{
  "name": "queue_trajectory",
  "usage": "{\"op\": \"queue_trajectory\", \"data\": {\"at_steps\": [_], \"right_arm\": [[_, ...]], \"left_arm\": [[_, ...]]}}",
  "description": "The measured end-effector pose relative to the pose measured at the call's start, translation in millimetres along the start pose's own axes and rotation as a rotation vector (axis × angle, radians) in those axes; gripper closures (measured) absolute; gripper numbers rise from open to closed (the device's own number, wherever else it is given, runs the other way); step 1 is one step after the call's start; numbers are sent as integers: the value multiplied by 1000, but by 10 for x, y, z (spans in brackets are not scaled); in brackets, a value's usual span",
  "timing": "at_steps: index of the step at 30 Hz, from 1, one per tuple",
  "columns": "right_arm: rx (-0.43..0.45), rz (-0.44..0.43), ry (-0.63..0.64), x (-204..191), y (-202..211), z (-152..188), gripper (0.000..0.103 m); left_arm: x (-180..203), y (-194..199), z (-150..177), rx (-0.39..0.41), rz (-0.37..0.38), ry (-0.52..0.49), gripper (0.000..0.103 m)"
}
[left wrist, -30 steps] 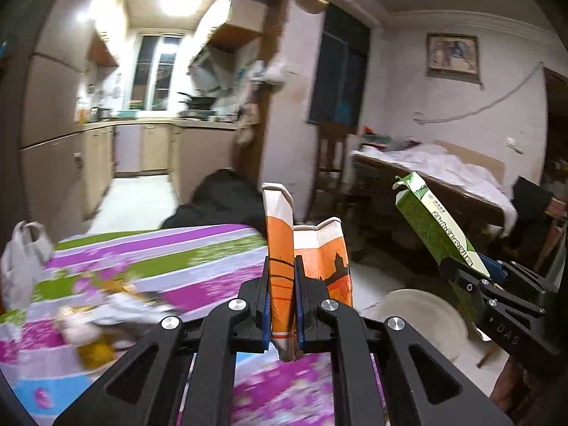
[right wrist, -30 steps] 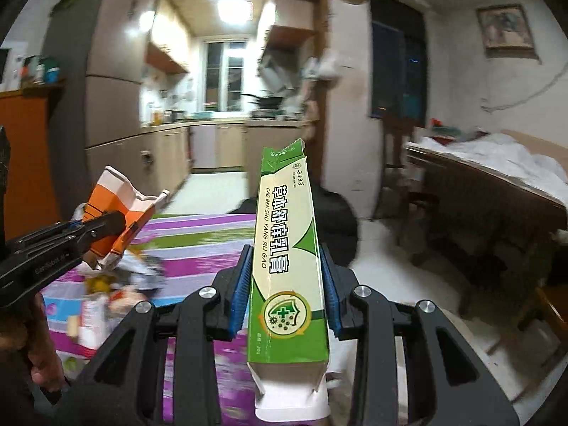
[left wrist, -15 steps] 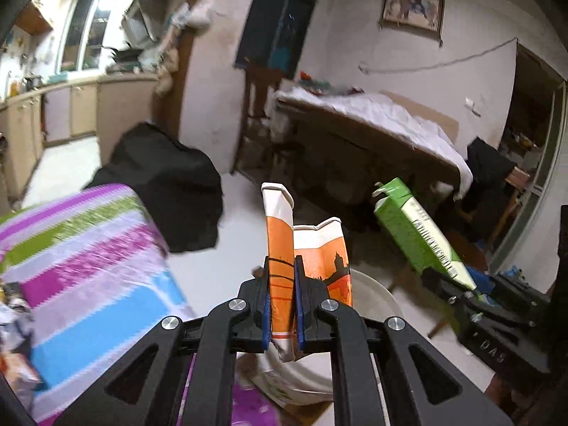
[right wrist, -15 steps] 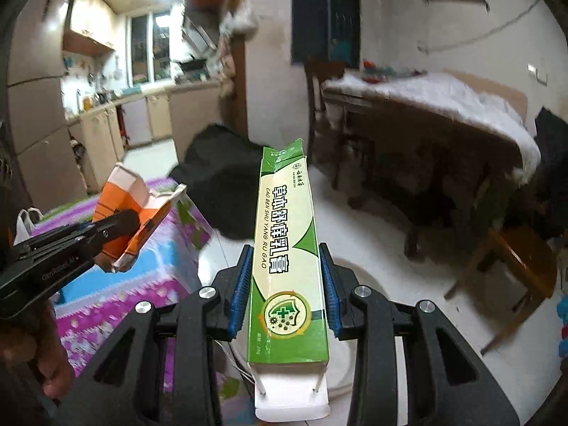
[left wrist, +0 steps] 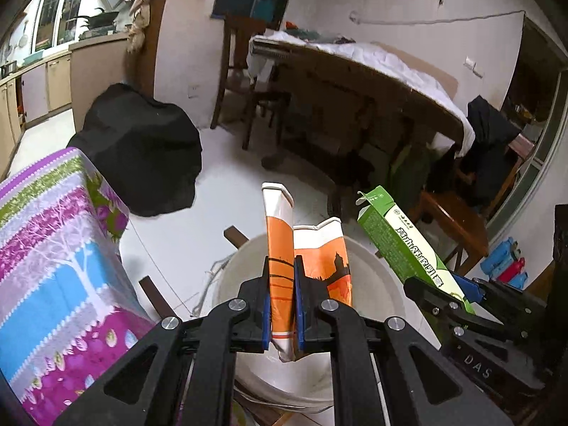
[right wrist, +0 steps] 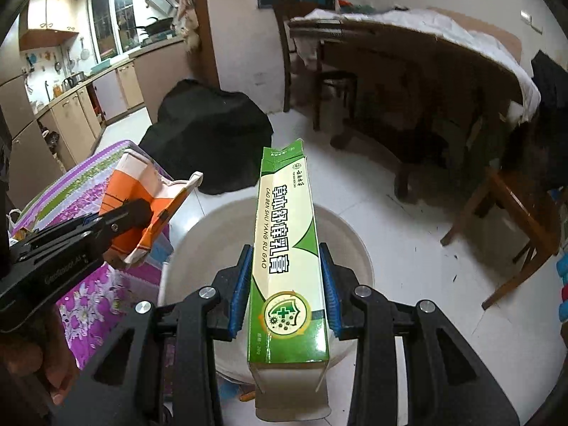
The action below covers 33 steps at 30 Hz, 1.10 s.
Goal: Collect trash
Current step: 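Carry the orange carton and green box over the white basin with both tools, then open both tools to drop the carton and box into the basin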
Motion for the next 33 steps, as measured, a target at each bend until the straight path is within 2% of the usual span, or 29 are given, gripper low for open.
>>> {"op": "queue_trajectory", "data": {"at_steps": [7,20,23,24,27,33], "right_arm": [[-51,-24,-32,114,-138,149,69],[-42,-39,-43,192,-141,105,68],[-29,-44,-52,215,-121,76,58],[-25,-46,-56,223,-112,72,56],[-19,-45,-60,241,-96,68,56],[-20,-47,-63,249,-108,76,56]], "left_arm": [[72,-290,99,-42,-8,-11,92],[134,-387,104,-61,-29,-14,92],[146,-382,91,-63,-39,-21,85],[142,-378,90,-60,-44,-23,79],[121,-364,95,-57,-49,-23,71],[124,-353,117,-60,-55,-25,68]]}}
Point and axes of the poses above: each gripper's, at about its wrist camera, not at the fingertips, and y roughly against the way its jaws point, x to its right, z to its underside, the point moved 6 cm from there along -y, roughly the way its jaws point, and after that the axes turned 15 degrees about -z, right-handed, at the moved point
